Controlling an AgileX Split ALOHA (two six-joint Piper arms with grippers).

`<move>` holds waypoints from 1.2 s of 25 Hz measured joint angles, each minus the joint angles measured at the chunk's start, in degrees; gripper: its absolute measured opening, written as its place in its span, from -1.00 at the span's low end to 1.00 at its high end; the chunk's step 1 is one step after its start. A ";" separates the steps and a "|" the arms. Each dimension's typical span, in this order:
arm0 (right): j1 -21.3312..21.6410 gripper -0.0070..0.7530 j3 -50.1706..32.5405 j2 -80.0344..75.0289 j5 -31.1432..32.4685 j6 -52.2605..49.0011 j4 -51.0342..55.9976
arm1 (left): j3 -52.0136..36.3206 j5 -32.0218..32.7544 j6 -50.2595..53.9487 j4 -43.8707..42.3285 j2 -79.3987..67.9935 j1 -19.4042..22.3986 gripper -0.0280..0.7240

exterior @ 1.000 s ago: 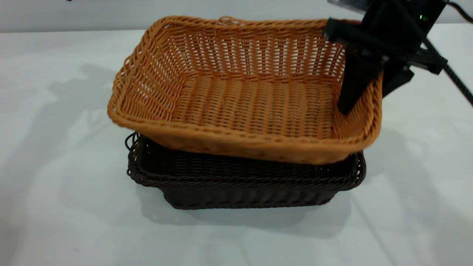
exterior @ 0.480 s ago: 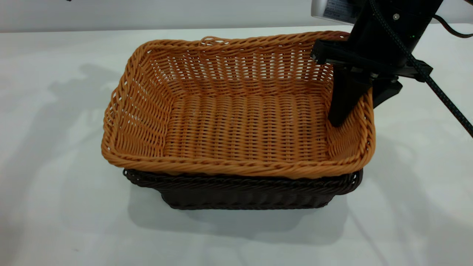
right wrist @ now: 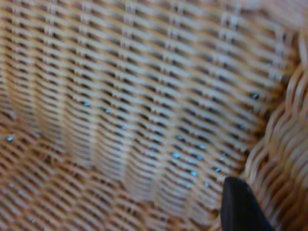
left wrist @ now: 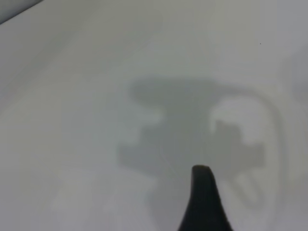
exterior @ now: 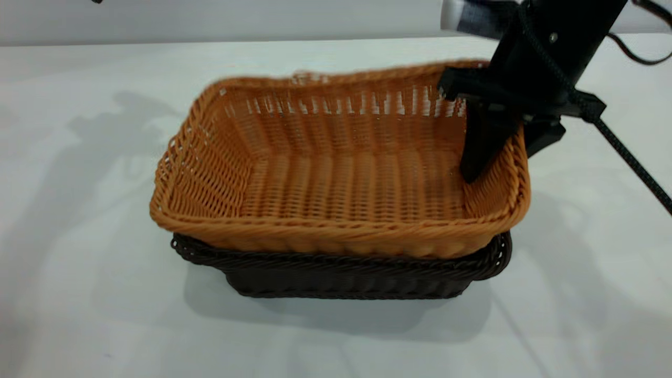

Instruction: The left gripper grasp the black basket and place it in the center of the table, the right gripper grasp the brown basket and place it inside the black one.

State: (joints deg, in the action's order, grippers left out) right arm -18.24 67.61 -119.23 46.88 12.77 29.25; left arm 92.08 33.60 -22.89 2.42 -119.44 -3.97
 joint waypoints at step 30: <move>-0.58 0.58 15.34 25.24 12.69 -15.21 -30.67 | -0.07 13.13 0.60 -0.82 19.80 0.00 0.34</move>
State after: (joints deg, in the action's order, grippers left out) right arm -18.83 82.94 -93.98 59.58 -2.44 -1.43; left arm 92.01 46.73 -22.29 1.59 -99.64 -3.97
